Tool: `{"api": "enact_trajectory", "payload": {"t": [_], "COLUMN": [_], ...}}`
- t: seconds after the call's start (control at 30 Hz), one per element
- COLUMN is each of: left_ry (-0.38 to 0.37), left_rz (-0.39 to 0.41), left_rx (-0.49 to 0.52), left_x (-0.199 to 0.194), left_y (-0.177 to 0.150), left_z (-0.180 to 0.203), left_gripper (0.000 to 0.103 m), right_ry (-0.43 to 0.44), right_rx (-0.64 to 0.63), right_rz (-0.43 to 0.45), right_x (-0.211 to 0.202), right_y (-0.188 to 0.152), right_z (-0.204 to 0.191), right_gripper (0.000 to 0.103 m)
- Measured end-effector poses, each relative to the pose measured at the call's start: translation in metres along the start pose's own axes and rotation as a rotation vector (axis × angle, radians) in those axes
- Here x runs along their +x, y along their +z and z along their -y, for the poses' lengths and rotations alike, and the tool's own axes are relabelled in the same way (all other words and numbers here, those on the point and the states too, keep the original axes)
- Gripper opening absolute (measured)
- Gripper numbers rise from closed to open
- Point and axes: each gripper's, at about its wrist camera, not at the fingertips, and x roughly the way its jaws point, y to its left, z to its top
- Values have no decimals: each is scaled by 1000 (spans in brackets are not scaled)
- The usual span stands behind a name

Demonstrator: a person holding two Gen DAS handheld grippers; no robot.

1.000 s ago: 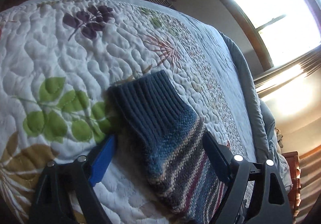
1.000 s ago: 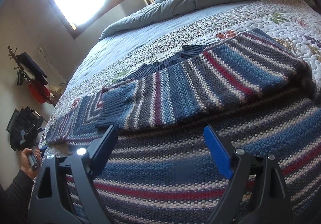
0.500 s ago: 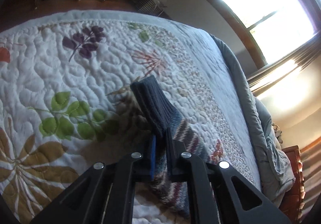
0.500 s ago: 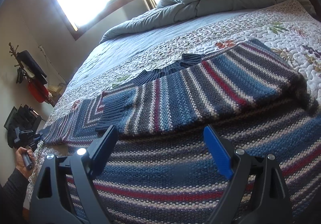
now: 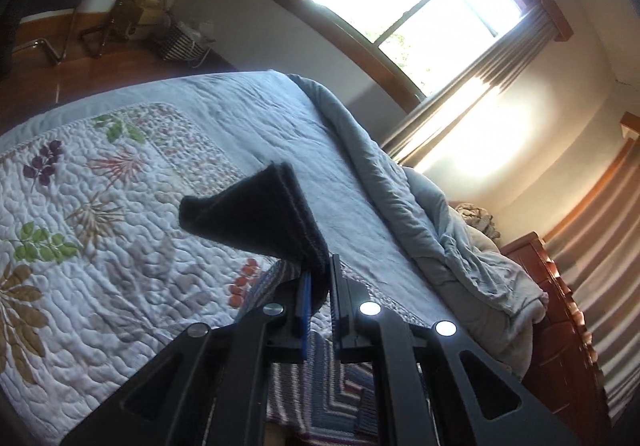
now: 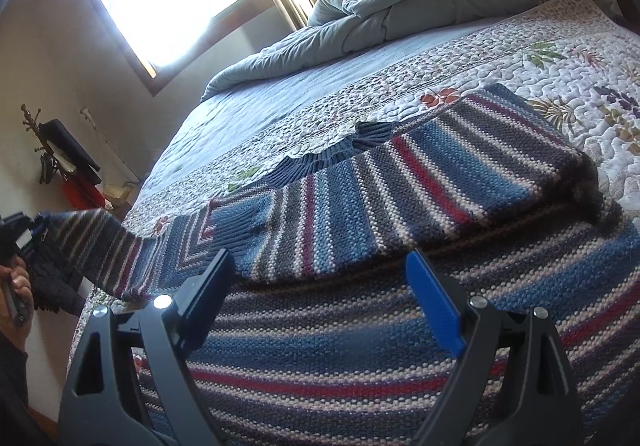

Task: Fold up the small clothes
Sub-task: 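Lift the sleeve with the left gripper and fold it across the sweater body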

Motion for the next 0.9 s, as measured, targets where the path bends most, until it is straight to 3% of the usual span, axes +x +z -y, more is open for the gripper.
{"api": "enact_trajectory", "payload": {"t": [0.33,0.67,0.9], "left_ry": [-86,-67,-9], "left_rz": [-25,-15,-54], "left_rx": [72,125,170], "left_x": [16,58,108], "left_y": [-49,-134,-220], "left_z": [110,179,206], "left_gripper": [7,7,7], "right_ry": [7,16,26], "right_rx": [23,84,116], "right_rz": [13,50,73], "right_x": [-22,-47,-61], "right_y": [8,19,24], "right_z": [21,51,67], "right_gripper": [87,87,87]}}
